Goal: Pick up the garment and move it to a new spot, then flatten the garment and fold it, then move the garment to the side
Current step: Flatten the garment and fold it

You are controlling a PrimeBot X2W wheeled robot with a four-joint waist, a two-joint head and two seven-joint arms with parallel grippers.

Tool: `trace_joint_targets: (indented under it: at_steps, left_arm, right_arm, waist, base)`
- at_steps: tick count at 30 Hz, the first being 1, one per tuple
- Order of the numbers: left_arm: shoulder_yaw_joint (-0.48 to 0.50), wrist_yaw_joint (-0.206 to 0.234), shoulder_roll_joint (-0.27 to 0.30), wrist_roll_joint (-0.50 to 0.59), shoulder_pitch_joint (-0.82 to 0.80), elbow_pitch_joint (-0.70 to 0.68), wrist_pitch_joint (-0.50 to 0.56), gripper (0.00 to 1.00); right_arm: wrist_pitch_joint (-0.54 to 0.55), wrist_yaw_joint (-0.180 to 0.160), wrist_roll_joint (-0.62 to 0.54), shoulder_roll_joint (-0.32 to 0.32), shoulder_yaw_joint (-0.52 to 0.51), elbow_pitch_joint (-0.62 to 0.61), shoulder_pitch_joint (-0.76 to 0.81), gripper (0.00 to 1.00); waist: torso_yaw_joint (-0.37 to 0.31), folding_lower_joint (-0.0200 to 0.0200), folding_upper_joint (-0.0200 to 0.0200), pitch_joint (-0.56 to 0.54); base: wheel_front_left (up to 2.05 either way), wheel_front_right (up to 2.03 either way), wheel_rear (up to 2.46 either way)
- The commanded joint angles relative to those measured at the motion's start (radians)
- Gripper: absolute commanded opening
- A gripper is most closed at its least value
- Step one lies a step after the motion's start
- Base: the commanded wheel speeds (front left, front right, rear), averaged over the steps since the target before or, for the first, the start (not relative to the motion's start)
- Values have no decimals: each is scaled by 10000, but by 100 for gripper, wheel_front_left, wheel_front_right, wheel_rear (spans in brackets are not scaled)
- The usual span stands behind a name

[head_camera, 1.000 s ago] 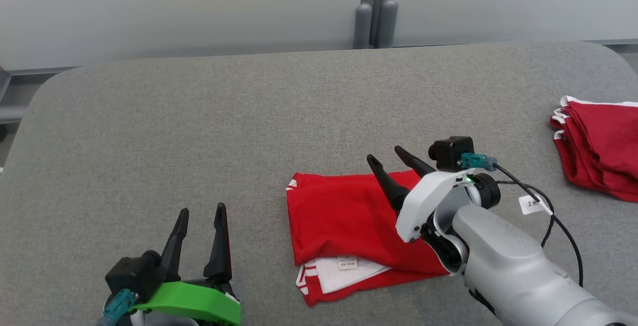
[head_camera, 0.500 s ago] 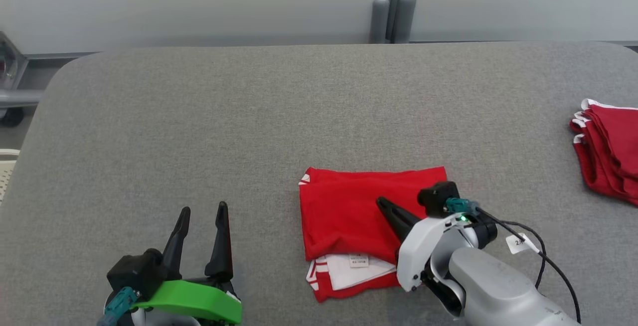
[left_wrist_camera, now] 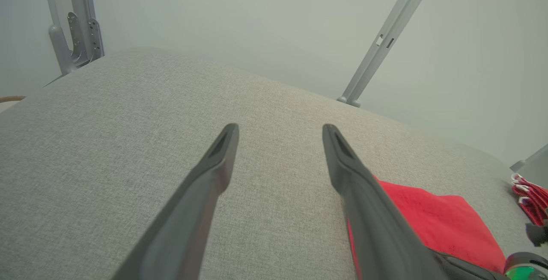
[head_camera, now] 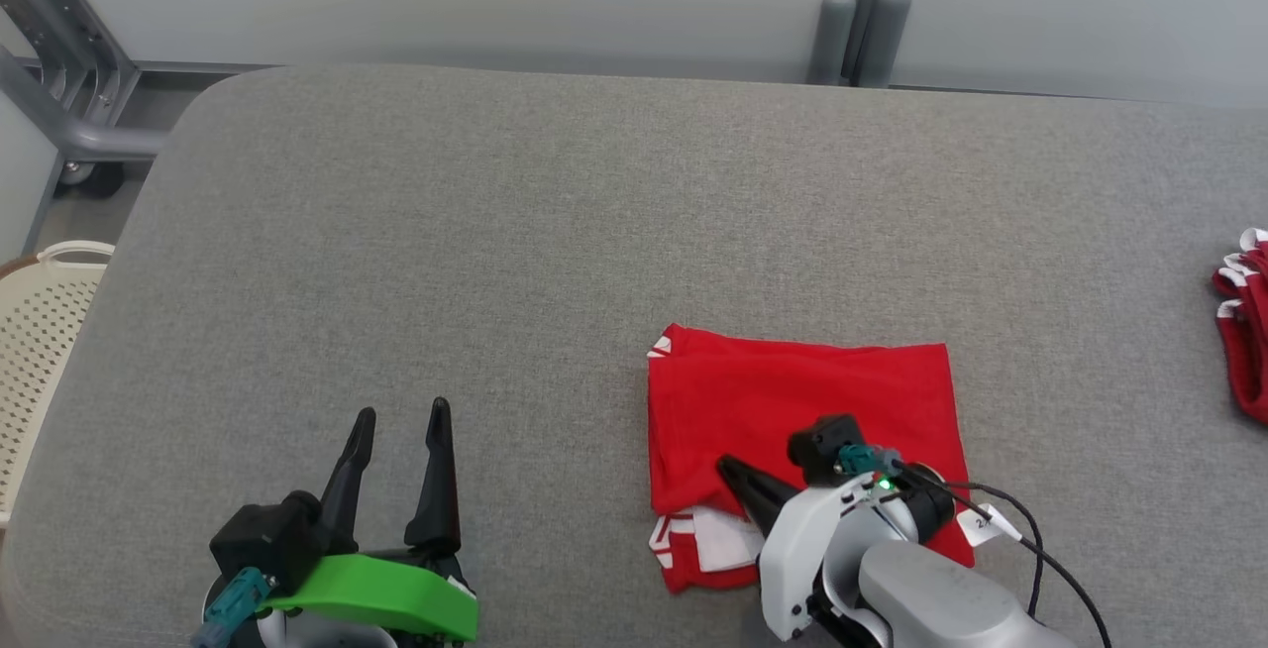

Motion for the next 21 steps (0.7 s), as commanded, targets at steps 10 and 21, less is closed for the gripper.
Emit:
trace_joint_targets:
  at_steps: [10, 21]
  left_arm:
    - [141, 100, 53, -3, -63, -22, -24, 100]
    - [221, 122, 50, 23, 75, 0, -54, 100]
  right_arm:
    - [-31, 3, 283, 94, 1899, -5, 487, 0]
    - [-31, 3, -400, -403, 997, -1285, -58, 0]
  waist:
    - [-157, 0, 0, 58]
    - [-609, 0, 0, -116]
  base:
    - [0, 0, 0]
    - [0, 0, 0]
